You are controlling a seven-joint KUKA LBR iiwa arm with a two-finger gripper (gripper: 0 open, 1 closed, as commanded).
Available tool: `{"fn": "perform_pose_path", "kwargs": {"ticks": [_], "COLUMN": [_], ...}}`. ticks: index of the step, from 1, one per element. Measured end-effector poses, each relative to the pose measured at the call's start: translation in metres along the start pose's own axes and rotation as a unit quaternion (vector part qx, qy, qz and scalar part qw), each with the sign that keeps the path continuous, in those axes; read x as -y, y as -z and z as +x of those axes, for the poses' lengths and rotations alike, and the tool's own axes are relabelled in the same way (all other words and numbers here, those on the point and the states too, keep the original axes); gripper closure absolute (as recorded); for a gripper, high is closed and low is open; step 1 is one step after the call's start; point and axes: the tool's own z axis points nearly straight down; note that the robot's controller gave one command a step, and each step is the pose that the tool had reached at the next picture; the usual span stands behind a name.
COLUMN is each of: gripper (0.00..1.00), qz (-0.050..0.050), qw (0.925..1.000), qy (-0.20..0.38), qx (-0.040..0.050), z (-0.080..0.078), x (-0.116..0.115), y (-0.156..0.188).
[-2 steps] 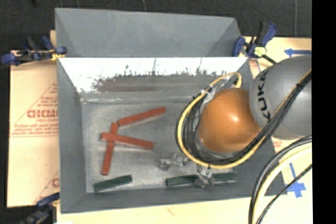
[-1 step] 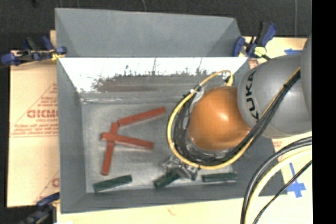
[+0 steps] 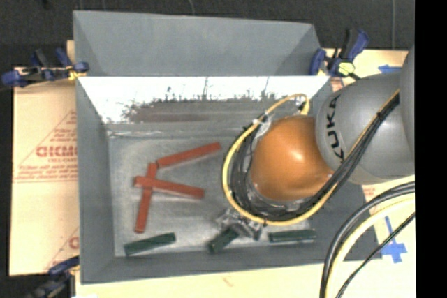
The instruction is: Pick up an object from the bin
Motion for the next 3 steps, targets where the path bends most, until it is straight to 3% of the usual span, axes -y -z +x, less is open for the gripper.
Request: {"fn": "perform_pose_path", "kwargs": {"ticks": [3], "gripper": [1.0], "qz": [0.0], "qw": [1.0], "qy": [0.002], "qx": [0.0], "z": [-0.0001], "x": [-0.0003], "y": [-0.0003]}}
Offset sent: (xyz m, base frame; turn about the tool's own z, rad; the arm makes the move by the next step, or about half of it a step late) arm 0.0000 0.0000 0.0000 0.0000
